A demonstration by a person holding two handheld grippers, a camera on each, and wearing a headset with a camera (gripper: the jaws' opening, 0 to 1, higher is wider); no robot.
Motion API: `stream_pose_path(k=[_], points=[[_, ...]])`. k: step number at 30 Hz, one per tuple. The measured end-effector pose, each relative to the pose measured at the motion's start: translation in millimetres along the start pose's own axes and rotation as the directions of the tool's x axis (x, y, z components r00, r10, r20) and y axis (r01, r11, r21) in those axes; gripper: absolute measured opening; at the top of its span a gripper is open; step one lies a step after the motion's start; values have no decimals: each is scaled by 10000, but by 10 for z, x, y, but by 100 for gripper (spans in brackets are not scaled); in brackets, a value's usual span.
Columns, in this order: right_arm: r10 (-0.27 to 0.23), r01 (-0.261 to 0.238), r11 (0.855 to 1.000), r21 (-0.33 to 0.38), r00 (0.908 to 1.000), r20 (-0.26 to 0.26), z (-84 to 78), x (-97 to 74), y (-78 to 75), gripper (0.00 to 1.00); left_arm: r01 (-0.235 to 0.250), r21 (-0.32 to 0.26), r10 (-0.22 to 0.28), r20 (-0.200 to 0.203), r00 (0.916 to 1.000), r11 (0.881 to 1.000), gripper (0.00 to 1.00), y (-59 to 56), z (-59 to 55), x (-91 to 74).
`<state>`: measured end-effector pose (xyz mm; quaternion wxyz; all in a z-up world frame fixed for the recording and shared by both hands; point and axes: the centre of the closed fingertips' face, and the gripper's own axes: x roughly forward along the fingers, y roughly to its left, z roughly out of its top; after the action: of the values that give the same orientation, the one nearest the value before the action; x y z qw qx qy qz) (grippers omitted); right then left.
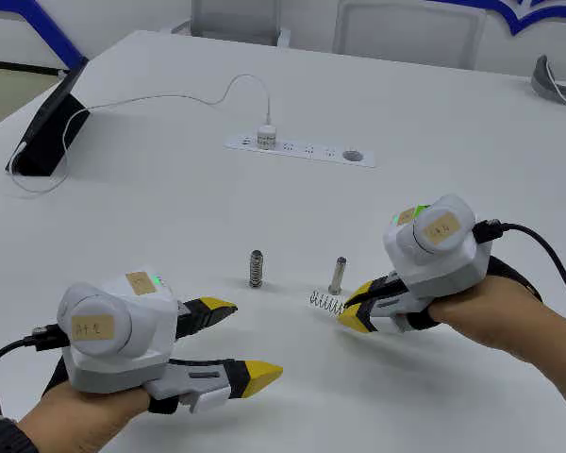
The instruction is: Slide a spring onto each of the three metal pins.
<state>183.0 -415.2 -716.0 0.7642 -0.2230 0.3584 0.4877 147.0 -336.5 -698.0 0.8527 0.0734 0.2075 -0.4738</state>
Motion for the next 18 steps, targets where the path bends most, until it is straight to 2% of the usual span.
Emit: stream_pose_path(k=[7, 18], points=[[732, -750, 9945, -728, 9970, -268, 29, -87, 231, 12, 624, 644, -618, -113, 9980, 9960, 53, -117, 116, 132], [1194, -1276, 9815, -1426, 9907, -649, 41, -154, 412, 12, 1363, 1481, -1342, -245, 9907, 9795, 45, -278, 247, 282]])
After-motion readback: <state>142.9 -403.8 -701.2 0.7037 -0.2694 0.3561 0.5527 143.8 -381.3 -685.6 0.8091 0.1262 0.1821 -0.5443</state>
